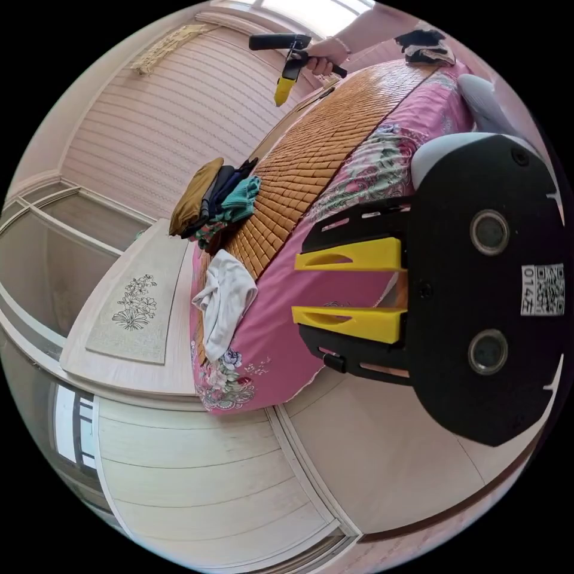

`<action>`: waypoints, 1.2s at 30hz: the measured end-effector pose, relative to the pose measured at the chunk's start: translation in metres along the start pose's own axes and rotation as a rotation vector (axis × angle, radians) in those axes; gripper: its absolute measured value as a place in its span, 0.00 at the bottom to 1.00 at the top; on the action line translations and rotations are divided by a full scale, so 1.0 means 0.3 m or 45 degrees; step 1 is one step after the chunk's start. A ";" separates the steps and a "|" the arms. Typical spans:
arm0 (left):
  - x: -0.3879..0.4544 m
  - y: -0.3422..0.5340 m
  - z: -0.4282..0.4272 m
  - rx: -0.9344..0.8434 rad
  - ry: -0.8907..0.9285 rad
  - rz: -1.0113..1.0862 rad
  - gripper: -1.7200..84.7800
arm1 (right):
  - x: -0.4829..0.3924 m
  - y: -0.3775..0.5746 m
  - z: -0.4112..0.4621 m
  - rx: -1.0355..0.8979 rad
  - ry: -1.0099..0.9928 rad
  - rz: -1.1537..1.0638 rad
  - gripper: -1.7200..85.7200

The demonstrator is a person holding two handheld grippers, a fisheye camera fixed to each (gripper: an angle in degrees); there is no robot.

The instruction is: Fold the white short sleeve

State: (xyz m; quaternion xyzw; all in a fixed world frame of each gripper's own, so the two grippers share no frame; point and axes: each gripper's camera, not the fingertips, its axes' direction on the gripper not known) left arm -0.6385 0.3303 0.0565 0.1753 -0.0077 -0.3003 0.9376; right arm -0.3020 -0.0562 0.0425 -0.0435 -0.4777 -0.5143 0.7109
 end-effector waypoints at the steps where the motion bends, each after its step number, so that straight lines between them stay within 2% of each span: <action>1: -0.052 -0.027 0.029 -0.005 -0.010 -0.020 0.12 | -0.019 -0.105 0.145 -0.072 -0.051 -0.045 0.15; 4: -0.148 -0.104 0.113 0.008 -0.005 -0.058 0.13 | -0.052 -0.309 0.457 -0.234 -0.191 -0.104 0.14; 7: -0.198 -0.198 0.211 0.004 0.072 -0.115 0.13 | -0.056 -0.448 0.680 -0.307 -0.146 -0.115 0.14; 15: -0.252 -0.400 0.433 -0.031 0.082 -0.301 0.17 | 0.028 -0.597 1.019 -0.191 0.095 -0.086 0.16; 17: -0.268 -0.439 0.503 -0.085 0.191 -0.364 0.17 | 0.054 -0.601 1.060 -0.142 0.186 -0.016 0.15; 19: -0.257 -0.464 0.527 -0.124 0.150 -0.366 0.15 | 0.093 -0.603 1.086 -0.189 0.126 0.028 0.11; 21: -0.233 -0.488 0.535 -0.182 0.129 -0.311 0.06 | 0.115 -0.600 1.084 -0.241 0.058 0.027 0.07; 22: -0.212 -0.495 0.513 -0.144 0.149 -0.273 0.05 | 0.124 -0.598 1.068 -0.268 0.056 0.017 0.03; 27: -0.046 -0.535 0.426 -0.057 0.299 -0.109 0.02 | 0.145 -0.534 0.869 -0.133 0.058 -0.068 0.01; 29: 0.120 -0.544 0.399 -0.064 0.422 0.030 0.02 | 0.165 -0.475 0.739 -0.074 0.105 -0.073 0.01; 33: 0.450 -0.474 0.367 -0.126 0.641 0.306 0.02 | 0.249 -0.188 0.341 0.070 0.196 0.089 0.01; 36: 0.704 -0.325 0.356 -0.219 0.976 0.371 0.03 | 0.229 0.139 0.053 0.141 0.309 0.197 0.01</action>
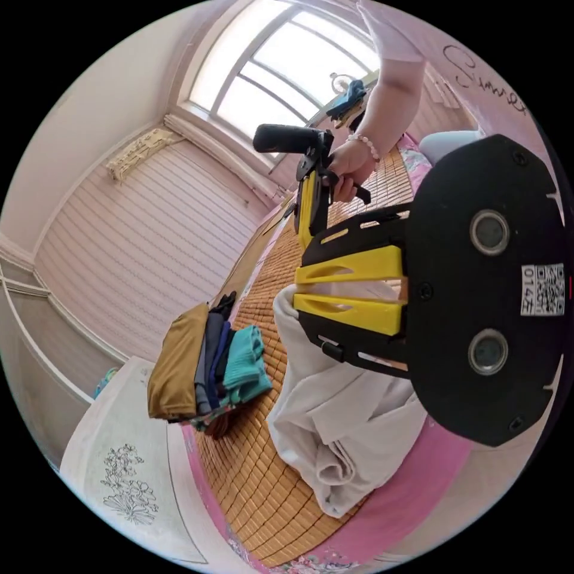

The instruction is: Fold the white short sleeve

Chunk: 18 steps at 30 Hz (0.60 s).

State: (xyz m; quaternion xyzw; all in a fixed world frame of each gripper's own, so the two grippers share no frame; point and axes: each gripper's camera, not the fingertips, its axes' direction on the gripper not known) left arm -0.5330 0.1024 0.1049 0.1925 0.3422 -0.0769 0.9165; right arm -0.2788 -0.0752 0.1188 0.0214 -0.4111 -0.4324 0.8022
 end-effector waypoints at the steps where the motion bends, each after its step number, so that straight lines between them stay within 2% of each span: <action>1: 0.078 0.039 0.084 -0.052 0.141 0.011 0.04 | 0.026 0.137 -0.120 0.022 0.058 0.058 0.01; 2: 0.152 0.083 0.163 -0.110 0.271 0.032 0.03 | 0.037 0.209 -0.178 0.037 0.092 0.089 0.01; 4: 0.242 0.157 0.255 -0.194 0.378 0.044 0.02 | 0.077 0.494 -0.373 0.032 0.232 0.271 0.01; 7: 0.335 0.281 0.320 -0.276 0.348 0.064 0.01 | 0.085 0.818 -0.528 -0.101 0.440 0.467 0.01; 10: 0.375 0.401 0.294 -0.296 0.264 0.055 0.01 | 0.048 1.054 -0.634 -0.084 0.520 0.624 0.02; 15: 0.464 0.556 0.267 -0.469 0.053 0.056 0.07 | -0.089 1.171 -0.701 0.097 0.461 0.602 0.04; 18: 0.544 0.614 0.301 -0.492 -0.086 0.140 0.12 | -0.174 1.139 -0.597 0.040 0.226 0.480 0.09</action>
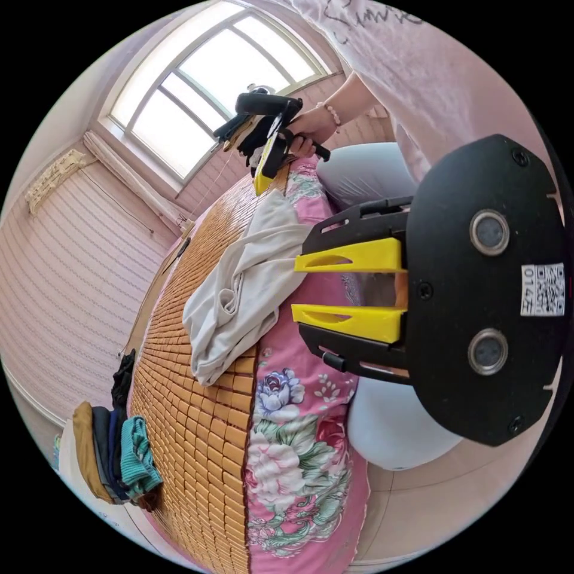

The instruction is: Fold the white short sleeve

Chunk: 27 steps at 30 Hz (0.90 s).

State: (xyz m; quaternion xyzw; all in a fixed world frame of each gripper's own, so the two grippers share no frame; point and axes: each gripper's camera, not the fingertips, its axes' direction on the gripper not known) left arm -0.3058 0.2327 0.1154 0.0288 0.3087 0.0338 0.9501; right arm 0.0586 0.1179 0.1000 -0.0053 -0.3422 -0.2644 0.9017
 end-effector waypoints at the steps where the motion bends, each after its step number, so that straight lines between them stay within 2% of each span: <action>1: 0.024 -0.004 0.026 -0.026 -0.017 0.008 0.13 | -0.045 -0.001 0.056 -0.075 -0.057 -0.050 0.10; 3: 0.048 -0.023 0.062 -0.048 0.022 -0.001 0.13 | -0.094 0.008 0.142 -0.158 0.011 -0.102 0.13; 6: 0.069 -0.069 0.151 -0.139 0.060 0.010 0.12 | -0.076 0.023 0.208 -0.173 0.081 -0.008 0.15; 9: 0.067 -0.098 0.154 -0.116 0.138 0.024 0.06 | -0.011 0.024 0.144 -0.188 -0.015 0.036 0.06; 13: 0.093 -0.128 0.020 0.029 0.102 0.123 0.02 | 0.164 0.080 -0.100 0.035 -0.061 0.190 0.03; 21: 0.009 -0.217 -0.188 0.246 -0.013 0.051 0.01 | 0.468 0.291 -0.476 0.344 0.063 0.511 0.03; 24: 0.055 -0.359 -0.262 0.356 -0.083 0.171 0.01 | 0.496 0.327 -0.532 0.383 0.066 0.526 0.03; 27: 0.139 -0.633 -0.334 0.544 -0.041 0.277 0.01 | 0.488 0.338 -0.574 0.408 0.116 0.495 0.03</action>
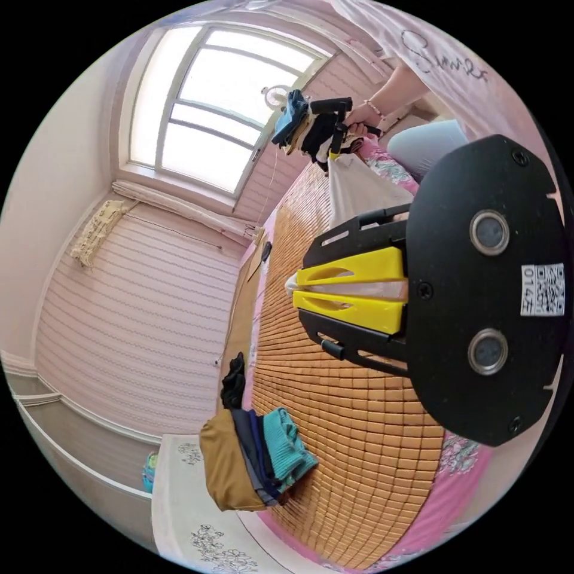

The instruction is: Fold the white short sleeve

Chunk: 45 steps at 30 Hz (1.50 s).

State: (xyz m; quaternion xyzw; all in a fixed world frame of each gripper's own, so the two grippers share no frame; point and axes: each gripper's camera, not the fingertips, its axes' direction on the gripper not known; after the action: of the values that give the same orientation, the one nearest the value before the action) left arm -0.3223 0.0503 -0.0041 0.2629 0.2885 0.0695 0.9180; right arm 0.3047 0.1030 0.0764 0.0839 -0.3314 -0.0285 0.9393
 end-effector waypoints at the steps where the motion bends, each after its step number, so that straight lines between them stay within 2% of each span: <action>1: 0.039 -0.142 0.037 0.064 -0.016 0.070 0.01 | 0.000 0.002 -0.017 0.015 0.015 -0.008 0.03; 4: 0.169 -0.450 0.180 0.168 -0.108 0.240 0.02 | 0.014 0.027 -0.067 0.078 0.034 0.023 0.03; 6: 0.202 -0.562 0.320 0.077 -0.191 0.253 0.05 | 0.034 0.054 -0.082 0.098 0.020 0.060 0.03; 7: 0.196 -0.595 0.417 -0.058 -0.193 0.207 0.06 | 0.048 0.076 -0.082 0.092 0.026 0.083 0.03; 8: 0.182 -0.599 0.491 -0.194 -0.142 0.147 0.07 | 0.056 0.088 -0.080 0.086 0.040 0.096 0.03; 10: 0.176 -0.560 0.506 -0.233 0.010 0.114 0.09 | 0.093 0.137 -0.057 0.027 0.117 0.146 0.03; 11: 0.191 -0.504 0.465 -0.174 0.065 0.186 0.11 | 0.102 0.148 -0.050 0.009 0.131 0.153 0.03; 15: 0.196 -0.219 0.278 -0.116 -0.014 0.274 0.11 | 0.164 0.206 -0.002 -0.126 0.169 0.177 0.03; 18: 0.147 0.118 0.183 -0.314 -0.039 0.178 0.10 | 0.192 0.224 0.009 -0.174 0.203 0.176 0.03; 20: 0.126 0.391 0.145 -0.518 -0.060 0.015 0.11 | 0.204 0.229 0.007 -0.174 0.185 0.187 0.03; 25: 0.202 0.657 0.143 -0.653 0.007 -0.177 0.13 | 0.204 0.223 0.008 -0.186 0.182 0.188 0.03; 28: 0.240 0.654 0.200 -0.629 0.098 -0.208 0.14 | 0.197 0.209 0.007 -0.187 0.170 0.178 0.03; 30: 0.256 0.633 0.239 -0.628 0.075 -0.170 0.13 | 0.194 0.202 0.000 -0.185 0.162 0.171 0.03; 33: 0.236 0.614 0.256 -0.651 0.074 -0.188 0.05 | 0.196 0.194 -0.017 -0.177 0.161 0.162 0.03; 35: 0.198 0.591 0.186 -0.546 0.208 -0.280 0.02 | 0.204 0.187 -0.032 -0.170 0.147 0.164 0.03; 37: 0.170 0.564 0.113 -0.483 0.241 -0.307 0.01 | 0.215 0.168 -0.063 -0.150 0.144 0.146 0.03; 42: 0.069 0.504 -0.063 -0.385 0.170 -0.338 0.01 | 0.257 0.115 -0.094 -0.119 0.126 0.136 0.03; 45: -0.001 0.512 -0.083 -0.408 0.158 -0.394 0.01 | 0.315 0.099 -0.043 -0.244 0.123 0.216 0.03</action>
State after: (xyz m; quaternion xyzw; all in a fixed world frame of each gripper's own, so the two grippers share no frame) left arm -0.3329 0.1920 0.0592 0.0618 0.3666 -0.0111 0.9283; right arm 0.3862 0.1238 0.1302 -0.0333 -0.2876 0.0234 0.9569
